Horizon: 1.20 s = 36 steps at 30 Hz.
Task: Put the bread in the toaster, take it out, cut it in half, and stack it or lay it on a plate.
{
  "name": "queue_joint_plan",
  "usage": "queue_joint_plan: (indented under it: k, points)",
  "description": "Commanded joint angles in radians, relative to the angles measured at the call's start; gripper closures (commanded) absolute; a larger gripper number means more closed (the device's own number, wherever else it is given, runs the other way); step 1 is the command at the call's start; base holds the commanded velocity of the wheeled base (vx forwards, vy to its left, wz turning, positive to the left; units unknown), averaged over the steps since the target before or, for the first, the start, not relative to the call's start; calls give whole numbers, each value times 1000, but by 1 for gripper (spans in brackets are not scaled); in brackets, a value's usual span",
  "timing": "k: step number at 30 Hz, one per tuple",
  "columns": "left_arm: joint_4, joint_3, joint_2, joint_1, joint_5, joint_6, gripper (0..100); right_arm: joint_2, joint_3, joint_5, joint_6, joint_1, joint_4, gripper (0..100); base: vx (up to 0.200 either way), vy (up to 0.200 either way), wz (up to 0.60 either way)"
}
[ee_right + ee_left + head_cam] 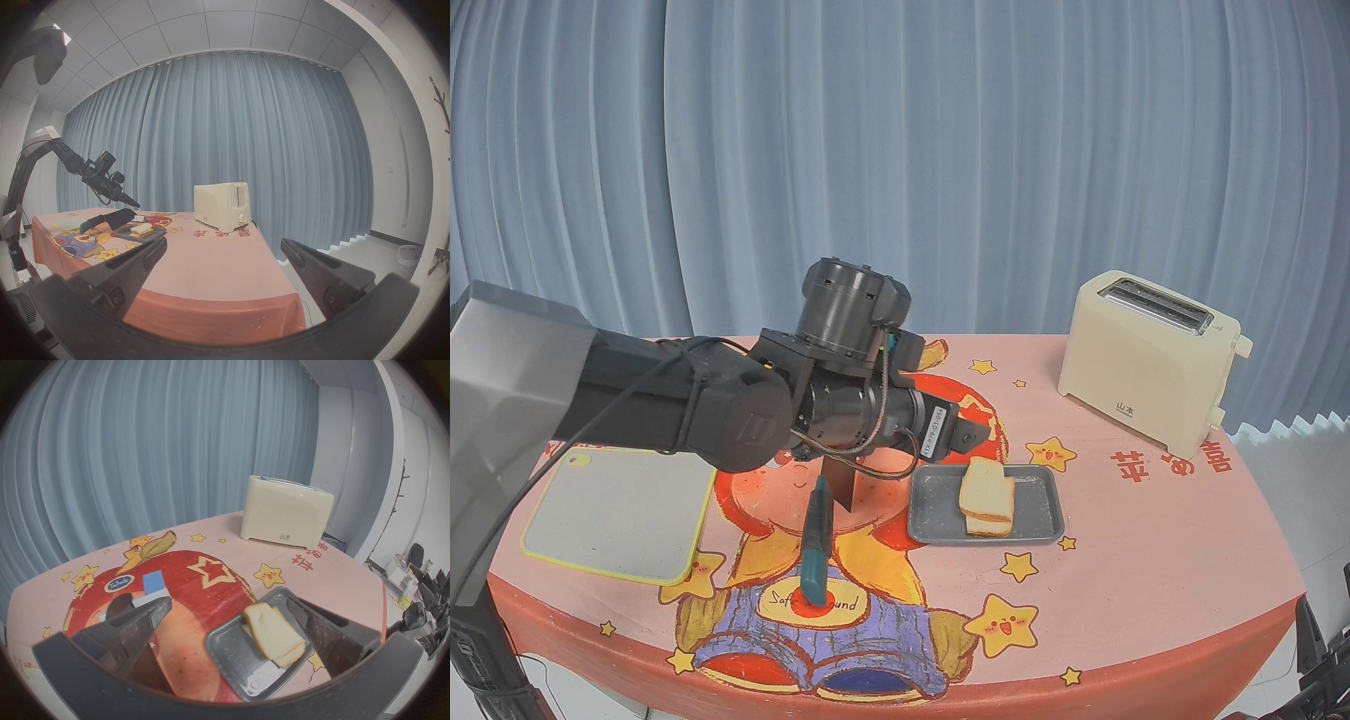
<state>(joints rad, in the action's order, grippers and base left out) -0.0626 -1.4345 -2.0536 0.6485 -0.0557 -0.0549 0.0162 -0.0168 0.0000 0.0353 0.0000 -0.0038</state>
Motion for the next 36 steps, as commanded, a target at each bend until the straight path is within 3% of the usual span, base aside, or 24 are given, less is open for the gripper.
queue_joint_plan:
  k: [1, 21, 32, 36]
  points:
    - [-2, 12, 35, -18, -1, 0, 0, -16, 17, 0, 0, 0, -1, 0, 0, 0, 0]
    - [-2, 147, 190, -132, -6, 0, 0, -16, 17, 0, 0, 0, -1, 0, 0, 0, 0]
    - [-3, 252, 296, -263, -13, 0, 0, -16, 17, 0, 0, 0, -1, 0, 0, 0, 0]
    - [-3, 279, 328, -328, -16, 17, 0, -16, 17, 0, 0, 0, -1, 0, 0, 0, 0]
